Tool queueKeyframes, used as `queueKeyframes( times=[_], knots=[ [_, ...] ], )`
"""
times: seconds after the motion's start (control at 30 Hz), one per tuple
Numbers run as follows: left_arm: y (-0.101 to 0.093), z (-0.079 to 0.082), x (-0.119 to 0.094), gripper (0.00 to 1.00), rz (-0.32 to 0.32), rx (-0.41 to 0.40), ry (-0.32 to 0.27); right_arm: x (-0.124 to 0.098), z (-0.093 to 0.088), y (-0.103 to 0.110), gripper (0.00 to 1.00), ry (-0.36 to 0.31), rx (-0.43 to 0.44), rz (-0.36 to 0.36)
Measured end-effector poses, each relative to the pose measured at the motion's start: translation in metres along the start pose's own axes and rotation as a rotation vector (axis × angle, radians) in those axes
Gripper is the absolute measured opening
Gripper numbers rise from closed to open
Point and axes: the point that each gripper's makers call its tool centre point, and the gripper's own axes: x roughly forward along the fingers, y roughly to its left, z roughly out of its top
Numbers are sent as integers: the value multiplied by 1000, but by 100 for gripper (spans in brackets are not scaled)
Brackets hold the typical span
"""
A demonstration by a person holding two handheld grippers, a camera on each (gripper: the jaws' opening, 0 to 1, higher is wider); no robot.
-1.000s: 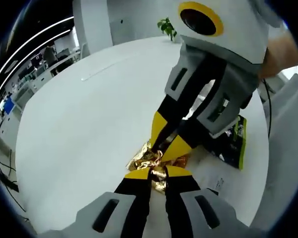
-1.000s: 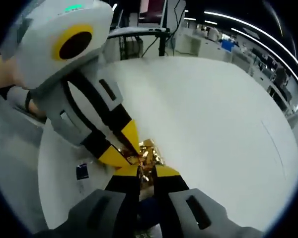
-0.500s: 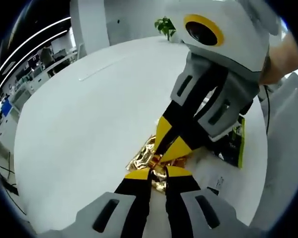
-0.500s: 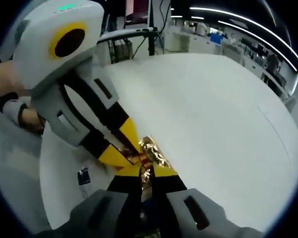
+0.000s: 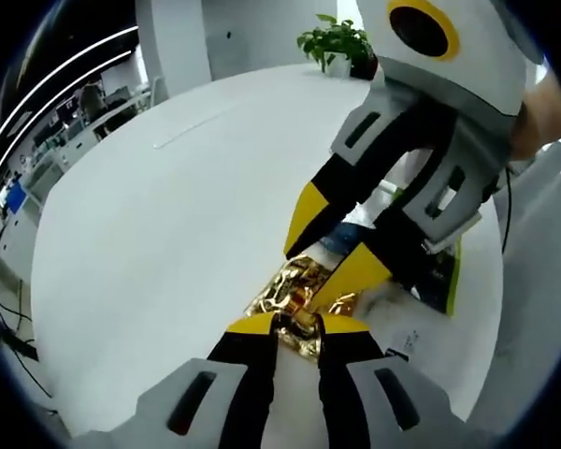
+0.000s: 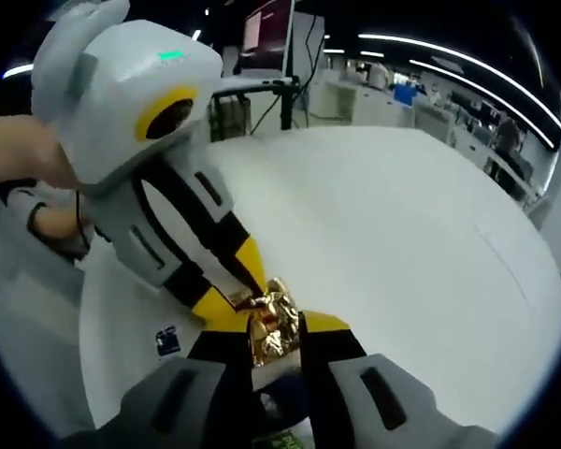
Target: Arrange the skincare products in the storage area until every visible bottle or jar stands upright without overlapping.
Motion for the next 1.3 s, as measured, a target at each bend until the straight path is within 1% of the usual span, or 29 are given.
queueKeyframes(
  times=[0.03, 0.07, 0.17, 0.2, 0.23, 0.3, 0.4, 0.47, 0.57, 0.67, 0.77, 0.83, 0.9, 0.97, 1.03, 1.07, 1.13, 1.17, 1.23, 1.3],
  knots=[
    [1, 1, -1, 19, 4, -6, -4, -3, 2, 0, 22, -6, -1, -6],
    [1, 2, -3, 20, 7, -14, -11, -8, 6, 0, 23, -28, -6, -16],
    [4, 6, -8, 22, 22, -45, -35, -24, 11, 3, 28, -65, -10, -33],
    [4, 8, -10, 24, 29, -56, -43, -29, 14, 4, 31, -85, -19, -43],
    [3, 11, -14, 26, 39, -83, -58, -31, 15, 3, 37, -97, -25, -50],
    [1, 16, -19, 31, 46, -117, -77, -39, 15, 6, 45, -110, -37, -57],
    [-4, 19, -26, 36, 42, -177, -103, -60, 20, 14, 52, -143, -49, -73],
    [-6, 21, -30, 40, 45, -185, -114, -70, 21, 18, 54, -153, -55, -80],
    [-11, 23, -40, 45, 48, -218, -125, -90, 25, 25, 60, -193, -64, -91],
    [-14, 23, -46, 50, 53, -242, -134, -109, 26, 30, 66, -214, -69, -104],
    [-18, 22, -56, 56, 62, -273, -145, -132, 23, 29, 71, -239, -49, -141],
    [-22, 21, -64, 59, 70, -290, -151, -149, 17, 28, 73, -253, -26, -168],
    [-29, 20, -73, 63, 81, -308, -153, -165, 8, 23, 77, -258, 1, -206],
    [-30, 14, -74, 67, 95, -323, -157, -181, -4, 16, 82, -258, 27, -255],
    [-34, 11, -83, 69, 104, -345, -165, -195, -18, 11, 88, -255, 61, -287],
    [-35, 9, -86, 70, 107, -352, -168, -204, -29, 7, 89, -252, 92, -306],
    [-39, 5, -94, 71, 119, -380, -178, -213, -42, 4, 91, -241, 142, -322],
    [-41, 6, -100, 73, 122, -398, -199, -216, -47, 3, 92, -238, 157, -324],
    [-41, 7, -108, 79, 146, -421, -246, -228, -58, -3, 94, -236, 183, -362],
    [-44, 7, -115, 85, 155, -426, -255, -235, -64, -4, 95, -239, 209, -372]
  ],
)
